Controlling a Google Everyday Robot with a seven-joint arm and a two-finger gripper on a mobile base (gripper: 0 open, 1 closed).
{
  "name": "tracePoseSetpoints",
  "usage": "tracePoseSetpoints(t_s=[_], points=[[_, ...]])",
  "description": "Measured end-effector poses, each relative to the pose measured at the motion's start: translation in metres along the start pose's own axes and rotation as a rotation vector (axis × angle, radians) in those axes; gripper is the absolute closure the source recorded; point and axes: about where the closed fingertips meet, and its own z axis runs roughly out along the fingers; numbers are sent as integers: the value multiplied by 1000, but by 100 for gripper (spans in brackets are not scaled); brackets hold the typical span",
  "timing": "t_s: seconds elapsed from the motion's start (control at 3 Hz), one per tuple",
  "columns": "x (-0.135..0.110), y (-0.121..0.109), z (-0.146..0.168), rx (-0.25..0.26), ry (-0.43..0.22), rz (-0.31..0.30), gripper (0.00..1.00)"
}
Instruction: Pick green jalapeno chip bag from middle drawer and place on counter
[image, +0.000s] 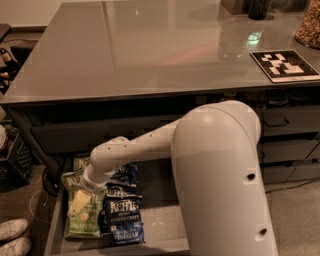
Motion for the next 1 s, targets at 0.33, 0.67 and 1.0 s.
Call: tracePoseSetpoints(t_s=[0.33,0.67,1.0], points=[[1,-8,8,-3,7,9,1],[5,-16,14,-7,17,25,3],[10,-21,19,-8,30,39,6]])
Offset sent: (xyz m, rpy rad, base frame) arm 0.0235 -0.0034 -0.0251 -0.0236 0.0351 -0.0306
